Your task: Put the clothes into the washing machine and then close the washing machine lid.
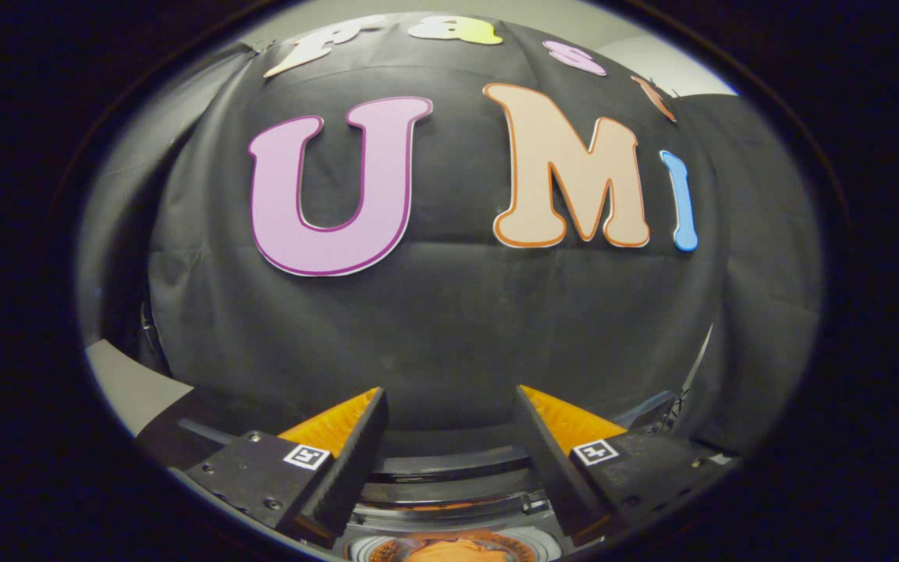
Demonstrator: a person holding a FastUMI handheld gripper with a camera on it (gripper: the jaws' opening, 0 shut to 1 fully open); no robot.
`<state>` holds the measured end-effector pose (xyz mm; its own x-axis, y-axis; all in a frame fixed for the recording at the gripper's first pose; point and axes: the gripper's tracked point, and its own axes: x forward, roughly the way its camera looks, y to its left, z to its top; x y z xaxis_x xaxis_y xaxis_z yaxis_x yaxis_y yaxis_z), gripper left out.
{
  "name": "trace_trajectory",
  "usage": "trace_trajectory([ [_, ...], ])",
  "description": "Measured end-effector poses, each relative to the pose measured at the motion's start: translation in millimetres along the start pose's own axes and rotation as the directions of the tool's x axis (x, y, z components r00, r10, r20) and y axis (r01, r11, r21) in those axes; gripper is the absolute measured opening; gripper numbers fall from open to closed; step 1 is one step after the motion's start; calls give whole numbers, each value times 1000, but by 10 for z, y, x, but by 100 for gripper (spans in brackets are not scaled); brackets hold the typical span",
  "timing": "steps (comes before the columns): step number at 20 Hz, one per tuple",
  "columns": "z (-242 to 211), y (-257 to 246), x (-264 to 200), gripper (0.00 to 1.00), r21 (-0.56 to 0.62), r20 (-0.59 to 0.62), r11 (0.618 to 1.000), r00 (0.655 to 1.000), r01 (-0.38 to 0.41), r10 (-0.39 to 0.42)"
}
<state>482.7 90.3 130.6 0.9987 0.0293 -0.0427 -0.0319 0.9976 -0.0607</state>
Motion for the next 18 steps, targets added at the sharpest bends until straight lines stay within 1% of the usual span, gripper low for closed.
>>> trace_trajectory([
  [4, 32, 46, -10, 98, 10, 39, 999, 999, -36, 36],
  [10, 69, 52, -24, 98, 8, 80, 999, 996, -48, 47],
  [18, 53, 41, -80, 98, 2, 79, 999, 995, -54, 54],
])
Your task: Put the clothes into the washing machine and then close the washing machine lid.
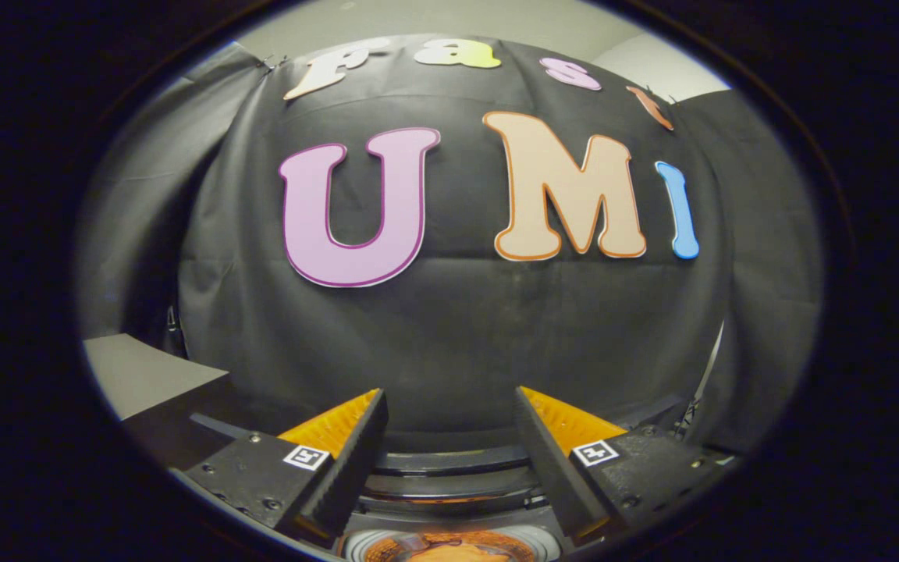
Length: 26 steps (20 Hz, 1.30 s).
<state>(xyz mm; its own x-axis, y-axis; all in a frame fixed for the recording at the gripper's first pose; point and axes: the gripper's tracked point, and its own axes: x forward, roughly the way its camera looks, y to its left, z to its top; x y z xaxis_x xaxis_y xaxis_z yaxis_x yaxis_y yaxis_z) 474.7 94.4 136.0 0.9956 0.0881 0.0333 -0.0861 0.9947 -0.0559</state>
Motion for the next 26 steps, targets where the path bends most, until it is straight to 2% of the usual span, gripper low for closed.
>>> trace_trajectory([
  [6, -42, 45, -67, 98, 6, -18, 999, 999, -42, 42],
  [24, -57, 27, -190, 98, 21, 24, 1000, 1000, -20, 19],
  [26, -140, 32, -184, 97, 20, -1, 1000, 1000, -15, 15],
])
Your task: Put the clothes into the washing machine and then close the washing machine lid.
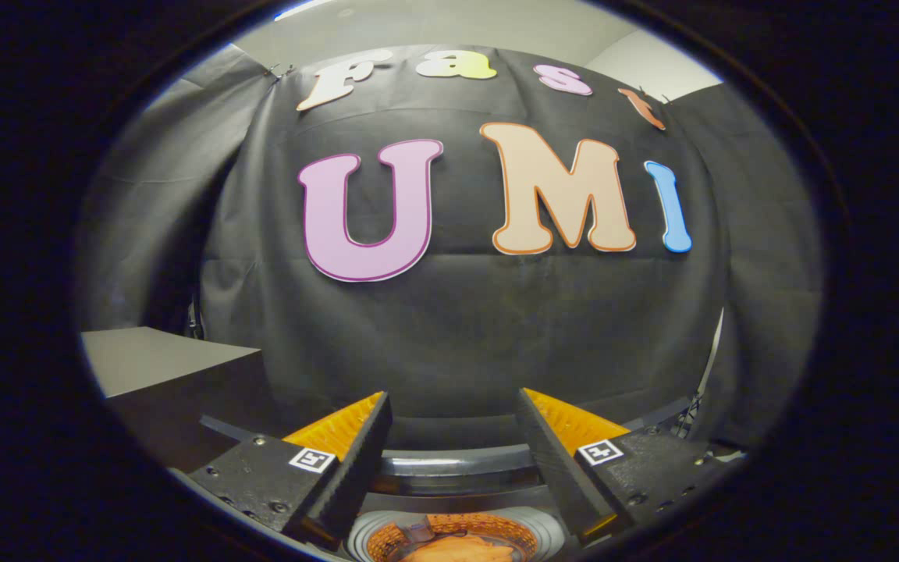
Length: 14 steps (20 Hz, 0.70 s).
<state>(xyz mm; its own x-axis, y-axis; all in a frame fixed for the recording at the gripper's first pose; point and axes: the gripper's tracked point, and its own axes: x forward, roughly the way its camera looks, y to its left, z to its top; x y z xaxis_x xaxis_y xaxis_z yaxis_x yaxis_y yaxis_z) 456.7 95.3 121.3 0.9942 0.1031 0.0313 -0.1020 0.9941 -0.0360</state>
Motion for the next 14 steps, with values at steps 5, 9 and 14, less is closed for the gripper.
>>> trace_trajectory([
  [5, -179, 8, -130, 97, -6, -72, 1000, 997, -5, 5],
  [9, -223, 15, -161, 97, 4, -86, 1000, 996, -4, 5],
  [14, -250, 16, -229, 97, 15, -100, 1000, 995, 7, -5],
])
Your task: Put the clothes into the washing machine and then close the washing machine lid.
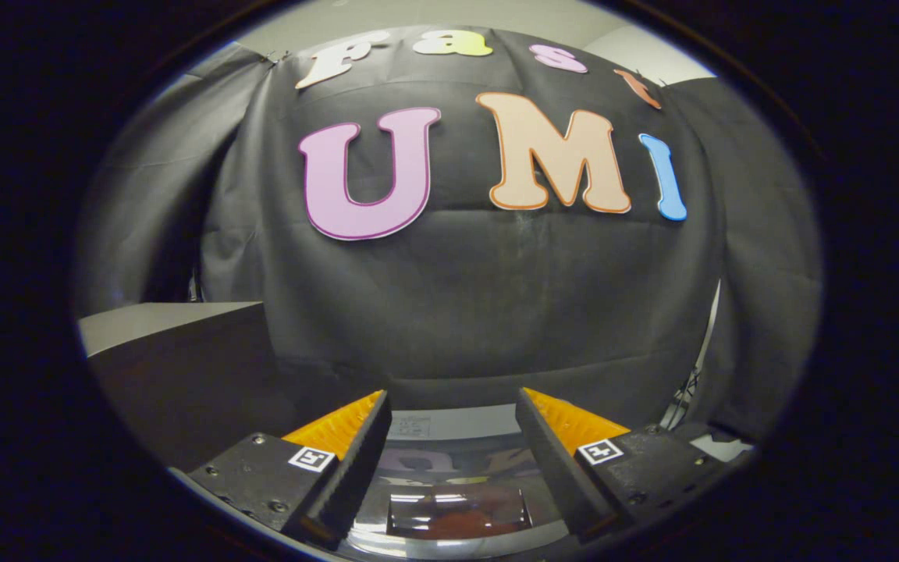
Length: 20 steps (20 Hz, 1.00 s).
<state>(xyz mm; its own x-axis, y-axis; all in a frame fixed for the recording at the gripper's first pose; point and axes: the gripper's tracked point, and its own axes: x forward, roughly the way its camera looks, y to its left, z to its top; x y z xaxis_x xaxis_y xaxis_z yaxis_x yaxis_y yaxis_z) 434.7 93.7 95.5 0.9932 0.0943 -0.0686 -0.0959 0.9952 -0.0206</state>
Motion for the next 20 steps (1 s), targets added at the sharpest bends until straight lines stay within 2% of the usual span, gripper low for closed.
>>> trace_trajectory([
  [12, 49, -30, -263, 97, -49, 12, 999, 1000, 4, -3],
  [20, 78, 97, -510, 97, -115, 30, 990, 996, -79, 83],
])
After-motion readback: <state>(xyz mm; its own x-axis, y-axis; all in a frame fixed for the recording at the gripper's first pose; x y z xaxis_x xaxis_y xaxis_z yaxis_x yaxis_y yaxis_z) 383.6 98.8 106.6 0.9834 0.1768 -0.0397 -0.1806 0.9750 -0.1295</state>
